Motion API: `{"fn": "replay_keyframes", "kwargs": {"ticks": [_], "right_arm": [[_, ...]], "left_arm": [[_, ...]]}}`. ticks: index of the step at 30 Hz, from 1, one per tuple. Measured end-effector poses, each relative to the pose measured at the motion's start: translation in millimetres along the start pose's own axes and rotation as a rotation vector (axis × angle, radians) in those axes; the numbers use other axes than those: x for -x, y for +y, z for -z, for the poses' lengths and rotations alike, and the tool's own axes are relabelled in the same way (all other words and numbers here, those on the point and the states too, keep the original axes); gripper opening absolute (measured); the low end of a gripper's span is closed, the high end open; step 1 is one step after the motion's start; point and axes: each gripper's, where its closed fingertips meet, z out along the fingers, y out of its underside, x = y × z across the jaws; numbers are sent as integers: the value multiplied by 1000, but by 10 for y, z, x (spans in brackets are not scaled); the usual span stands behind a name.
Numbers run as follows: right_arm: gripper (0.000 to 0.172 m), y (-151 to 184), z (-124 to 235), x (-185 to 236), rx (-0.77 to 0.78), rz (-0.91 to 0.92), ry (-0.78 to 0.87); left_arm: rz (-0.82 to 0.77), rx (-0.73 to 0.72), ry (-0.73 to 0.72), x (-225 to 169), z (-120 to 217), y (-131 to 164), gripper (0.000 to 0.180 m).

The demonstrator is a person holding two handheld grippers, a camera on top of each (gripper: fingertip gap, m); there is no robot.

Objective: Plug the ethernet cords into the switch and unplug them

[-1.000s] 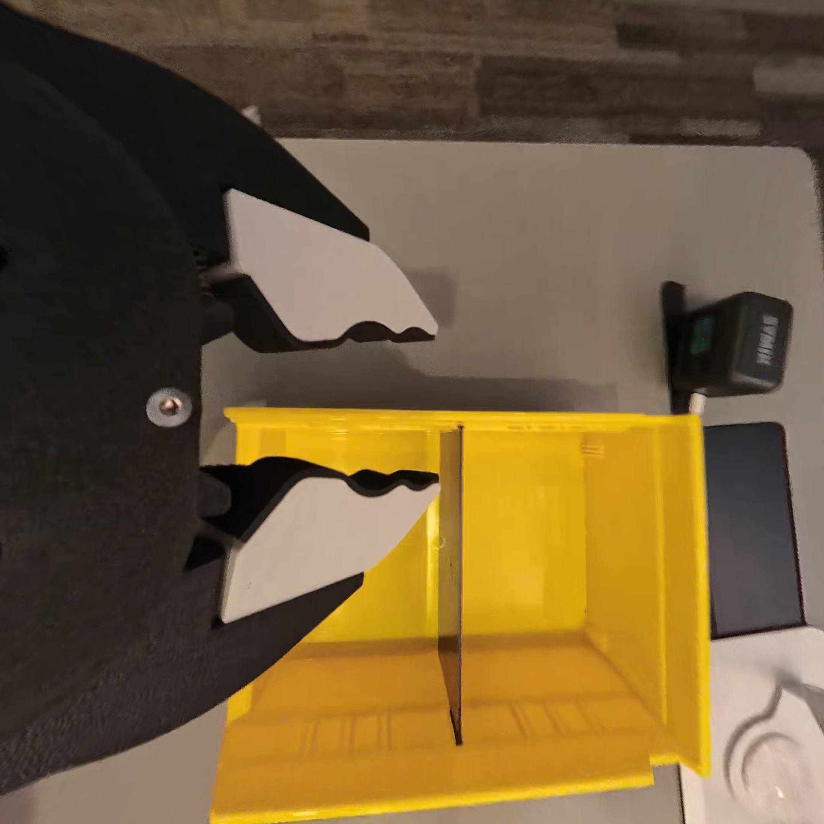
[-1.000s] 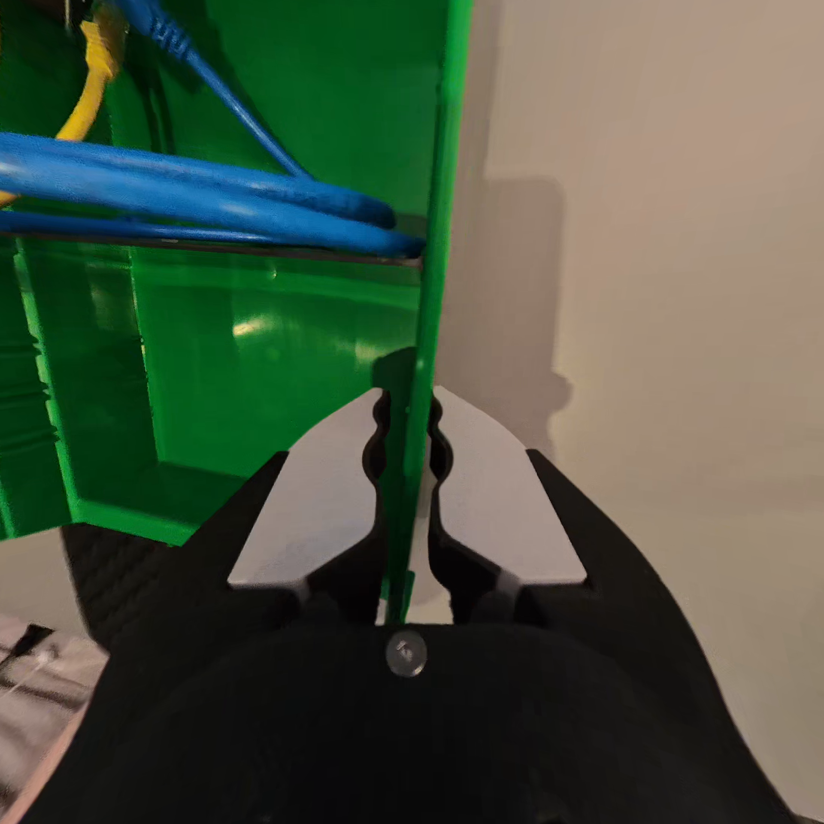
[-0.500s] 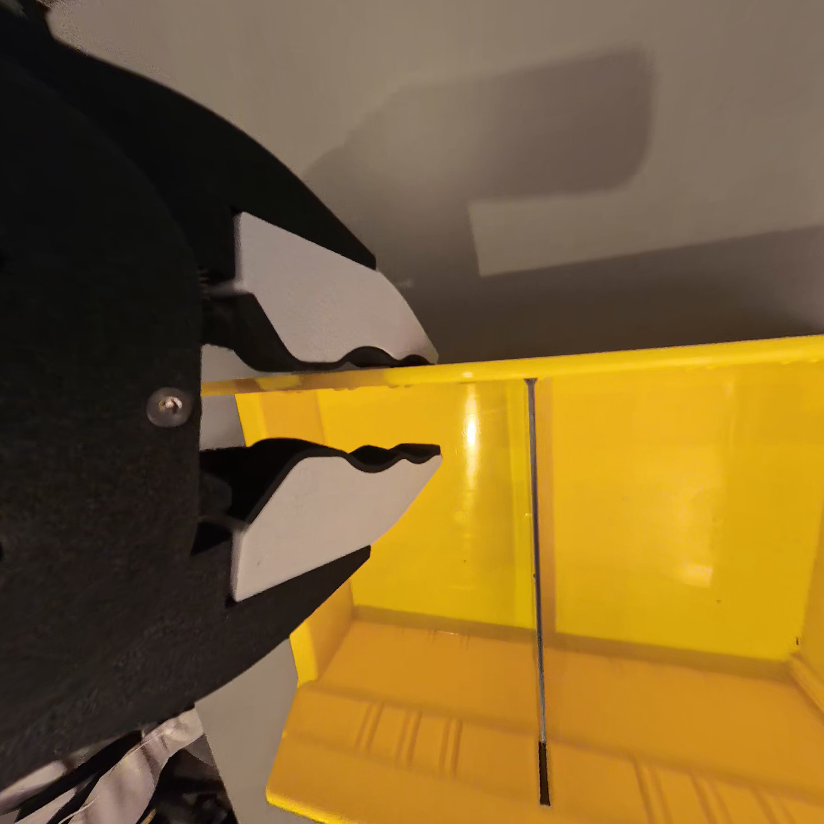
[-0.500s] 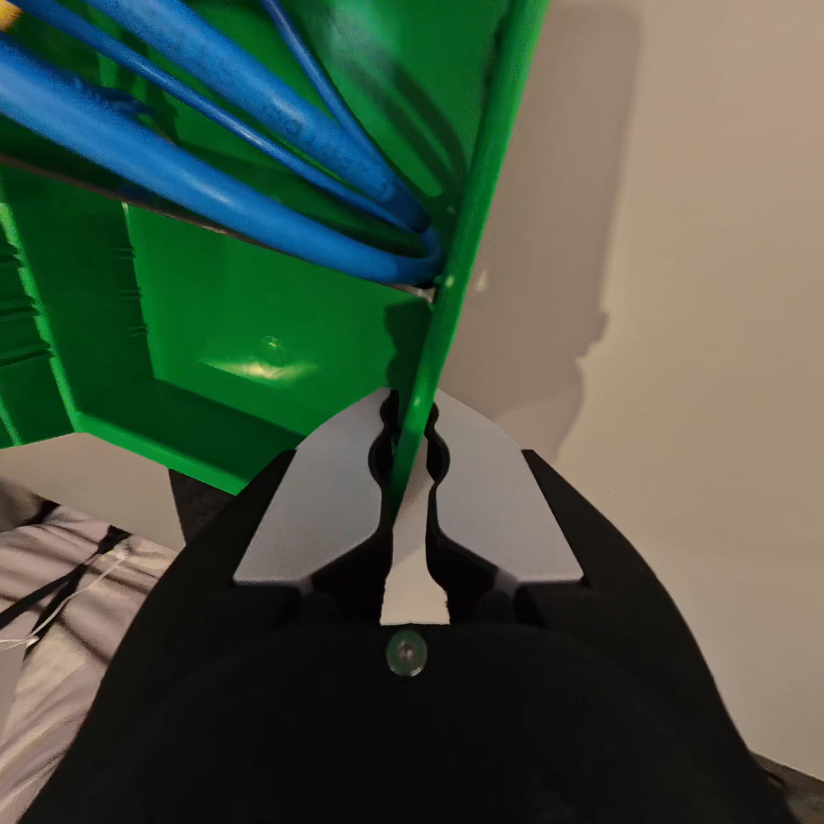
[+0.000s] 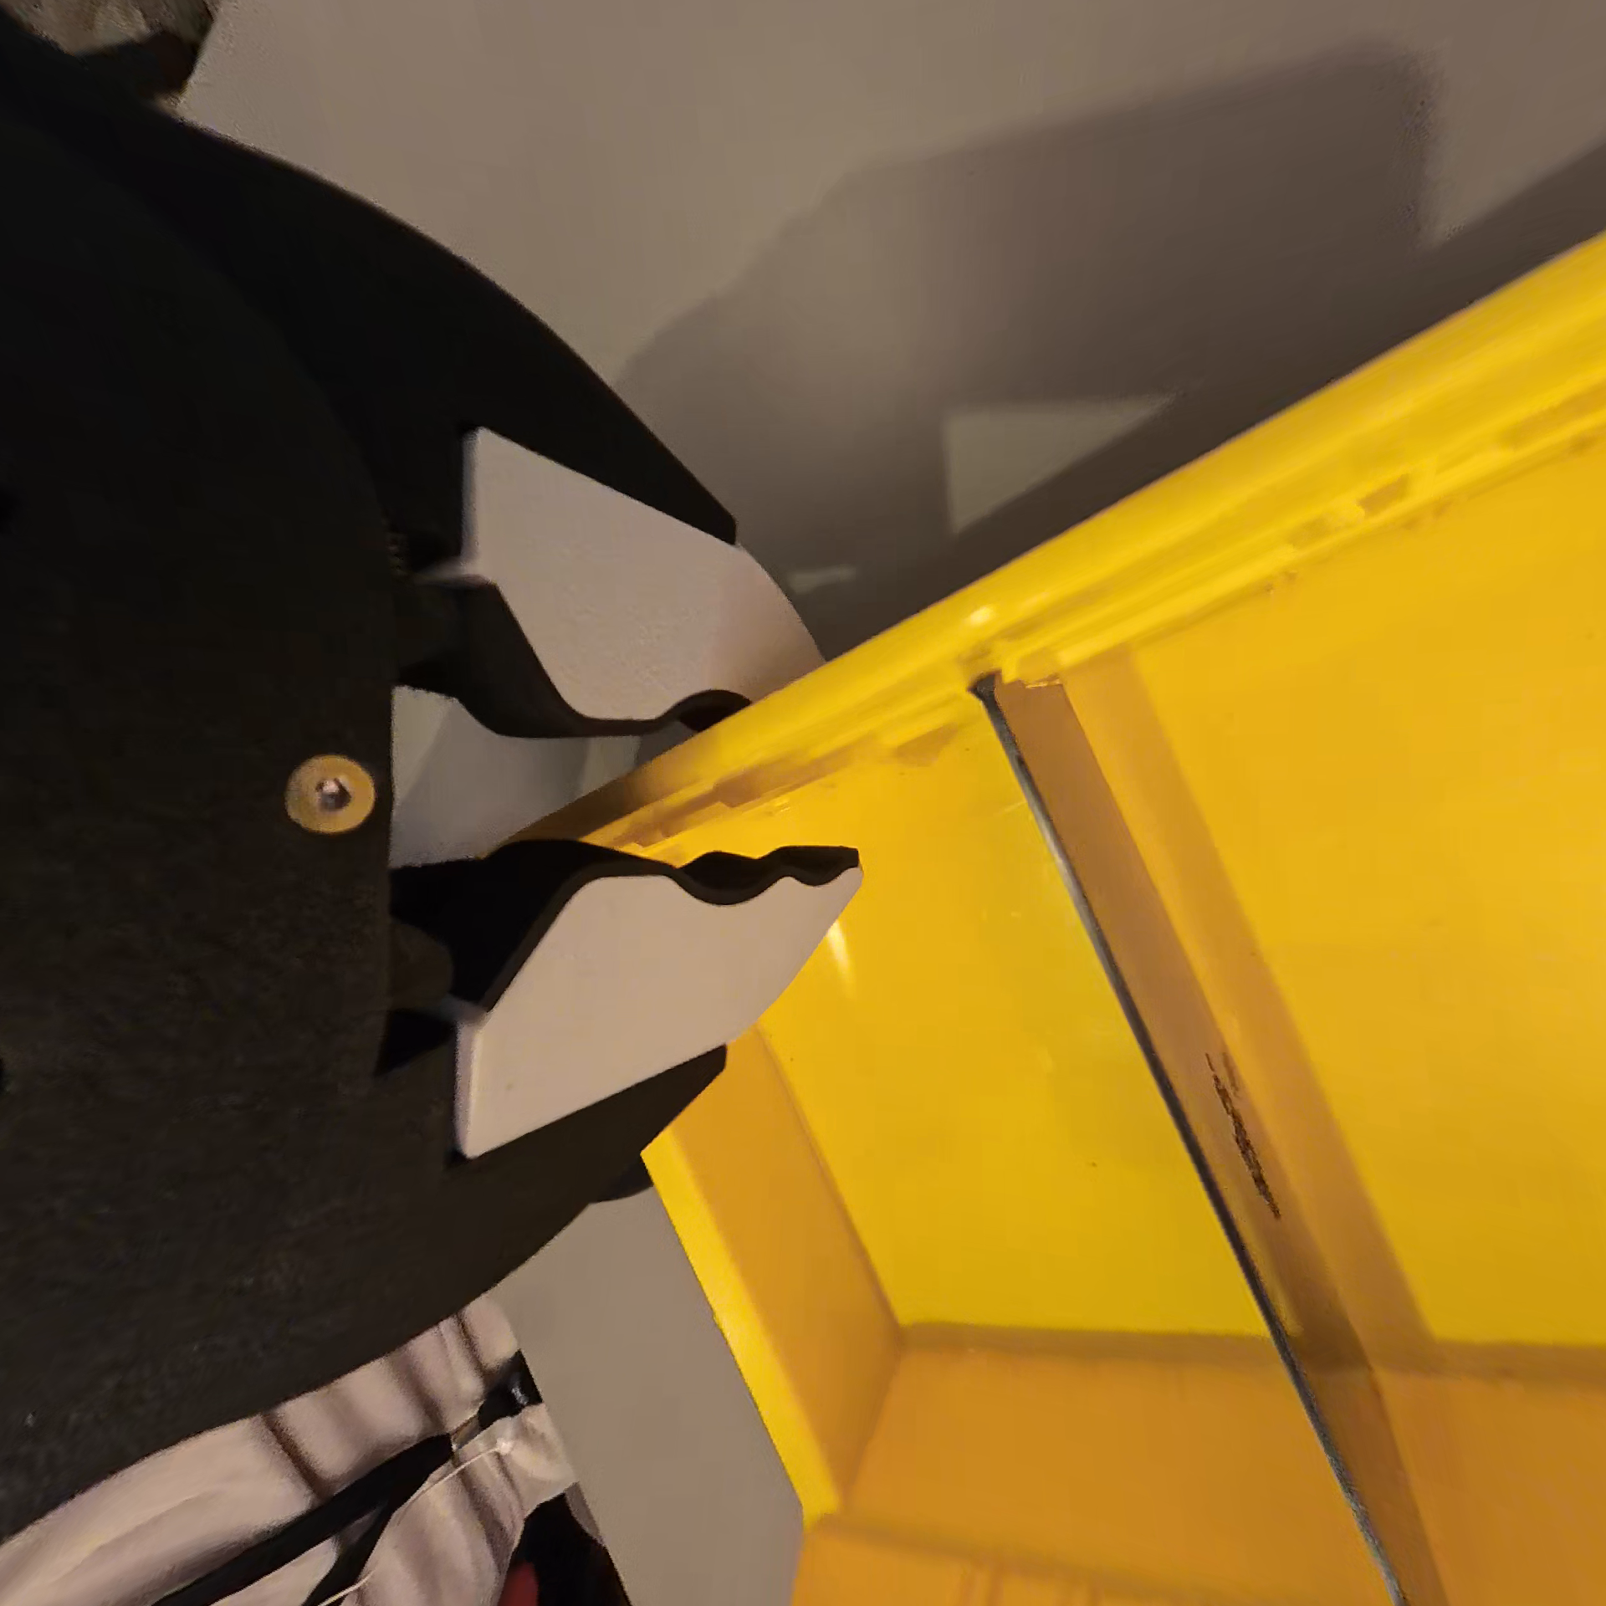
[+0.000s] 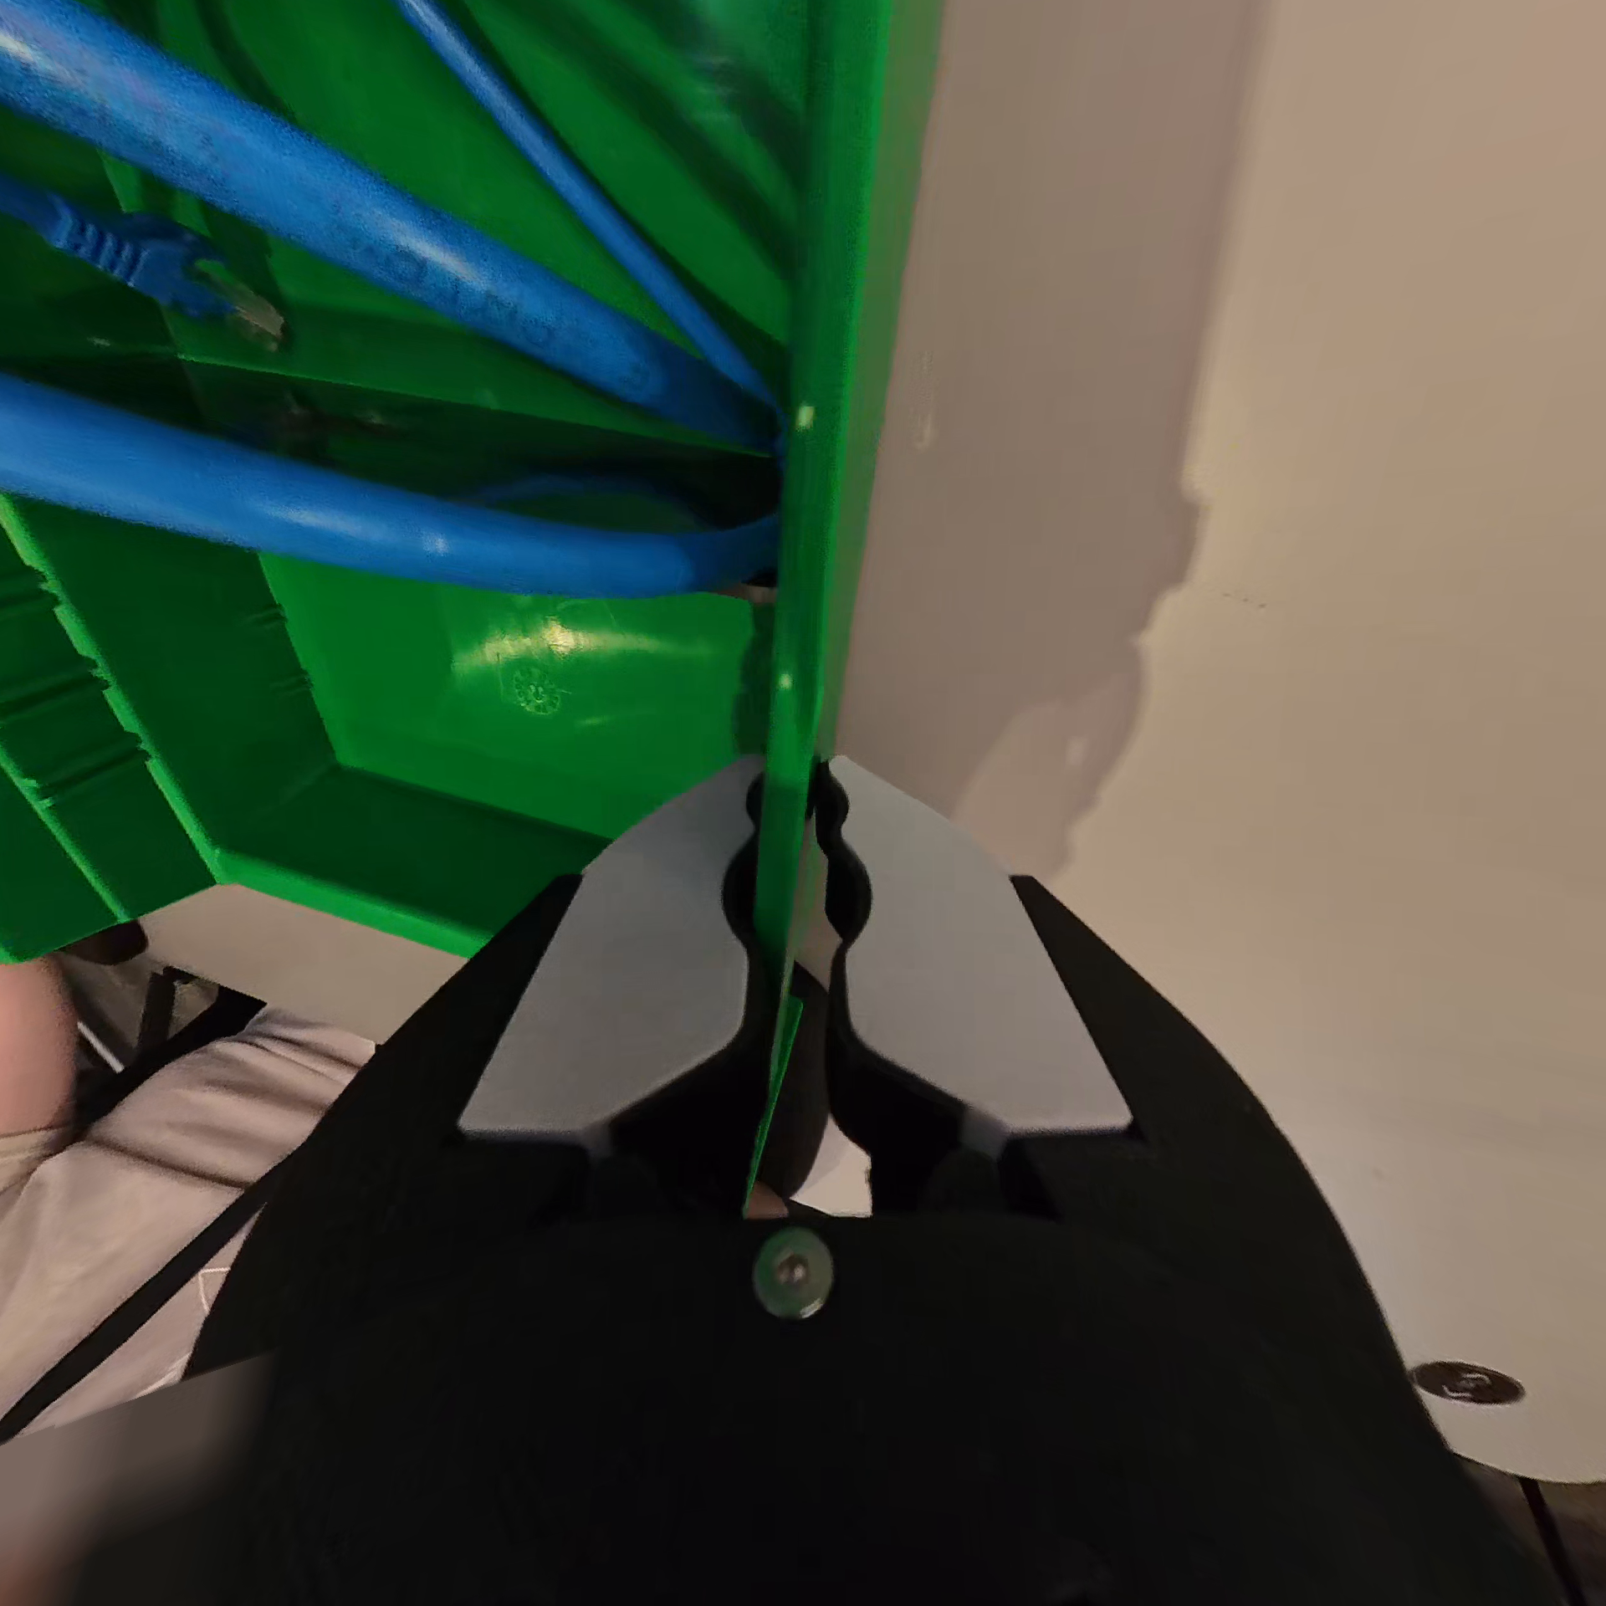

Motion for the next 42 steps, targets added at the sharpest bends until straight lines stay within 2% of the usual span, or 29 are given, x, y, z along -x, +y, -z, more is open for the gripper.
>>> {"fn": "replay_keyframes", "kwargs": {"ticks": [4,9,11,15,18,22,24,25,28,30,31,33,36,38,42], "right_arm": [[10,-32,-35,121,-3,8,-10],[14,-59,-66,244,-4,61,-32],[32,-130,-37,177,-35,70,20],[42,-224,259,102,-178,74,127],[43,-293,760,330,-434,98,195],[42,-494,1450,1191,-958,366,225],[41,-482,1567,1741,-1204,543,132],[45,-450,1527,1980,-1252,610,69],[46,-364,1078,2593,-1075,680,-181],[46,-384,790,2881,-959,623,-317],[38,-399,661,2991,-908,600,-357],[36,-459,392,3089,-803,573,-317],[39,-587,115,3016,-700,614,-56],[40,-661,24,2975,-653,633,63],[39,-615,-197,3114,-500,536,15]], "left_arm": [[-49,53,-54,-64,-59,-3,23],[-63,54,-23,-156,-81,-22,25],[-60,44,9,-174,-70,-26,27],[-45,-88,69,-191,124,-134,31],[-46,-228,68,-168,409,-201,35],[-65,-466,29,-108,876,-320,34],[-76,-611,29,-91,1123,-413,34],[-83,-683,40,-94,1240,-456,34],[-109,-861,77,-114,1547,-527,34],[-157,-965,64,-123,1739,-531,35],[-192,-1018,38,-129,1840,-522,38],[-259,-1110,-18,-170,2026,-474,44],[-343,-1186,-24,-315,2174,-363,53],[-365,-1208,-21,-370,2234,-319,55],[-396,-1227,3,-455,2296,-285,59]]}}
